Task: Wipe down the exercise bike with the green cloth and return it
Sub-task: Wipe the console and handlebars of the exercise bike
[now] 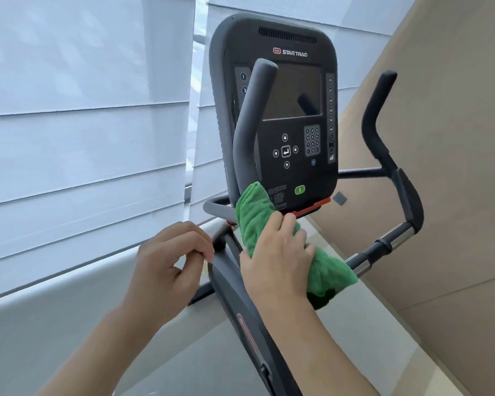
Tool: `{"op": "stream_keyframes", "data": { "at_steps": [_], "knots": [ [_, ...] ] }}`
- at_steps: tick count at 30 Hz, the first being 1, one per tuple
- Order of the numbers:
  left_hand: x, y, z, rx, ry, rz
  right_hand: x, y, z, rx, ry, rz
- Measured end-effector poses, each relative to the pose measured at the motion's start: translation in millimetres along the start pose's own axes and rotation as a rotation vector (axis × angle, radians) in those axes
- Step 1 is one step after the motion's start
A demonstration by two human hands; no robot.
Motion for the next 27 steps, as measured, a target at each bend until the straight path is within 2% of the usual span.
{"op": "stream_keyframes", "data": {
  "at_steps": [3, 7, 13, 16, 23, 27],
  "knots": [
    [-0.3, 5.9, -0.2, 0.031, 0.024, 0.027, 40.9, -3.1, -15.3, 0.138, 0.039, -0.055],
    [0.8, 3.6, 5.2, 0.041, 0.017, 0.023, 82.7, -14.2, -18.2, 0.412, -0.006, -0.173],
    [-2.7, -12.1, 13.2, -0.015, -0.016, -0.068, 44.4, -10.5, 11.5, 0.563, 0.101, -0.143],
    [-5.1, -20.1, 8.3, -0.064, -0.035, -0.13, 6.9, -6.2, 29.2, 0.481, 0.164, -0.048],
    [-21.0, -41.0, -18.9, -0.186, -0.013, -0.298, -75.5, -7.3, 52.4, 0.375, 0.215, 0.011],
    [-36.4, -53.3, -27.6, -0.246, 0.065, -0.372, -103.1, -3.5, 63.4, 0.375, 0.151, 0.105]
  ]
}}
Point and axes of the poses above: each hand's wrist, its own x-axis towards the middle knuckle, its own y-axis out of the back of the hand, z = x × y, the point moved 7 cm from there along x, towards the middle knuckle, and after that the axes turned 1 degree about x, right-handed, at the moved point
